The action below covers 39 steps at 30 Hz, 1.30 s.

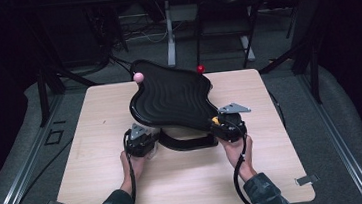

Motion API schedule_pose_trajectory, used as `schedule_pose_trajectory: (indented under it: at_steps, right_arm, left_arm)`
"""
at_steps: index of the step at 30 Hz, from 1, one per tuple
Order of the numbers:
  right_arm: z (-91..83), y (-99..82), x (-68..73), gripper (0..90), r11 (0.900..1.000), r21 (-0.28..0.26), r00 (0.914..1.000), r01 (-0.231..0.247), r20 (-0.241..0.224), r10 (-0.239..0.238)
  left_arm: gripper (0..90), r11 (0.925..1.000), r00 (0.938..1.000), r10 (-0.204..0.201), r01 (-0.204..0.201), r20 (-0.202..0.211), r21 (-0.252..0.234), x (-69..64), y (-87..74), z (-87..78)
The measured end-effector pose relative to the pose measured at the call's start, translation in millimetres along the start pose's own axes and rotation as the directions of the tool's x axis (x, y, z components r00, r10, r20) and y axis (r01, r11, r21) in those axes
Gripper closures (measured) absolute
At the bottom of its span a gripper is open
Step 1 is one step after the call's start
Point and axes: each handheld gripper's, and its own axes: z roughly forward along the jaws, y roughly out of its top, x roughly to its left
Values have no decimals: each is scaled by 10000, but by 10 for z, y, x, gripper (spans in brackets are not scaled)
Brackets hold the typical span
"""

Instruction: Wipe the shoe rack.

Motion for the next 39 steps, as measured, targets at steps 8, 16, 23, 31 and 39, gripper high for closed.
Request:
schedule_pose_trajectory:
  at_steps: [8,16,23,31,39]
  right_arm:
    - [-5,-13,66,598,10000,-54,9999,-19,-115,18]
    - [-63,51,-35,468,9946,-312,9867,994,-1258,-1026]
    - [-48,28,-146,600,9875,-622,9706,1447,-1851,-1538]
    - [-30,32,13,602,9982,-404,9929,445,-1083,-486]
    - [6,34,193,602,9987,-518,9994,-20,-353,1]
  left_arm:
    - [818,9998,9998,180,-181,69,111,-84,-3,31]
    - [818,9998,9997,124,-127,201,161,-101,-11,21]
    - [818,9999,9997,51,-55,251,146,-109,-20,12]
    - [817,9996,9996,64,-72,264,290,-136,-18,17]
    - [817,9993,9993,-28,15,360,364,-160,-12,27]
